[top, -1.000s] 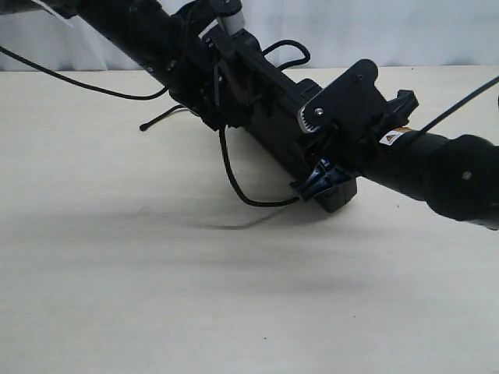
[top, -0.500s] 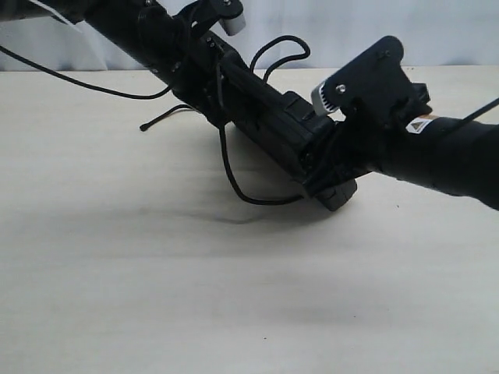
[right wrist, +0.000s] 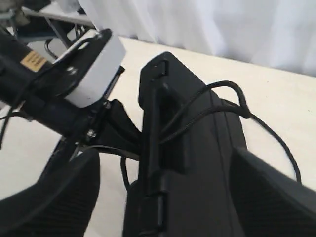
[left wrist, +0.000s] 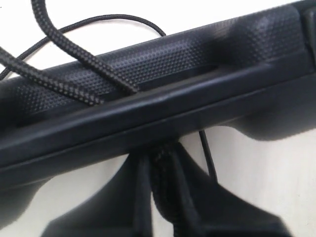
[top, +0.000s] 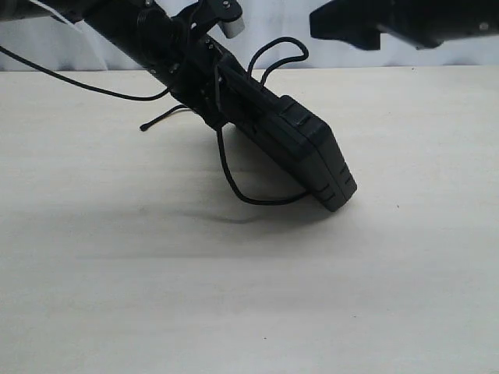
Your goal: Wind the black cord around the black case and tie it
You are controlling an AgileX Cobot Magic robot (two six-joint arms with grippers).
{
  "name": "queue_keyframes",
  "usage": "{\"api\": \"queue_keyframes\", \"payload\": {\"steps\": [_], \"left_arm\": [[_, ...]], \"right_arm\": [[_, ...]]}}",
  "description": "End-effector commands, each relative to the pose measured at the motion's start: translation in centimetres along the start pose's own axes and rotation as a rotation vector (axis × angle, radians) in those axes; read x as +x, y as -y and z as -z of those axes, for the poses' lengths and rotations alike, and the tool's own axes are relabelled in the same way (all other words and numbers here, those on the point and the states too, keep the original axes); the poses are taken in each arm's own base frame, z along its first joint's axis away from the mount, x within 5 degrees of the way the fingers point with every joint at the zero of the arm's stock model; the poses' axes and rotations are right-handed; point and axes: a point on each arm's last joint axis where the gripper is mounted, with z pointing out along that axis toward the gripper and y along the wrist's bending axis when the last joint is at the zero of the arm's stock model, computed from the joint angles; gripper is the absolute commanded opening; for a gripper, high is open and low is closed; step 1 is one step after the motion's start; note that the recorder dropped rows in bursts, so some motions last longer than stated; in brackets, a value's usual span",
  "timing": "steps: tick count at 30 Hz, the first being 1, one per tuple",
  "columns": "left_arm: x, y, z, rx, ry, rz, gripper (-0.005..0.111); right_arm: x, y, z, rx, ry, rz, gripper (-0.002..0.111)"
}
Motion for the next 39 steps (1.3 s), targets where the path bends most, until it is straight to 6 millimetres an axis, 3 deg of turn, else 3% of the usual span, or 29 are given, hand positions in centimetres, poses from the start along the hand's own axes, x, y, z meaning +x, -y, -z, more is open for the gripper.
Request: {"api": "queue_keyframes", "payload": {"steps": [1,7,14,20,23,28,29,35,39], "left_arm": [[-0.2,-0.1,0.3,-0.001,0.014,0.004,0.0],[-0.2,-0.1,0.3,-0.001,0.014,0.004,0.0],[-0.2,-0.1,0.3,-0.001,0.014,0.004,0.0],[-0.2,-0.1,0.3,0.0,0.016,0.009,0.0],[-0.2,-0.1,0.3,0.0,0.016,0.011,0.0],[-0.3,-0.1,0.4,-0.002,0.017,0.01,0.006],[-0.4,0.0,0.6,-0.002,0.02,0.008,0.011],[-0.7,1.1,3.1,0.006,-0.025,-0.045,0.048],[-0.6,1.7,6.0,-0.072,-0.1,-0.031,0.06]], "right_arm": [[-1.7,4.6,-4.1,-0.007,-0.147,-0.039,0.068],[-2.9,7.6,-10.0,-0.061,-0.253,0.046,0.068],[-2.9,9.6,-13.4,0.0,-0.207,0.068,0.068],[-2.5,8.7,-16.3,0.018,-0.161,0.171,0.067],[-2.1,7.7,-17.4,0.002,-0.165,0.209,0.053],[-2.1,7.1,-17.8,0.005,-0.155,0.183,0.008],[-2.2,7.1,-17.6,0.002,-0.158,0.165,0.005],[-2.8,6.9,-15.8,0.04,-0.2,0.186,0.004],[-3.7,6.0,-14.1,0.026,-0.189,0.179,0.004]]}}
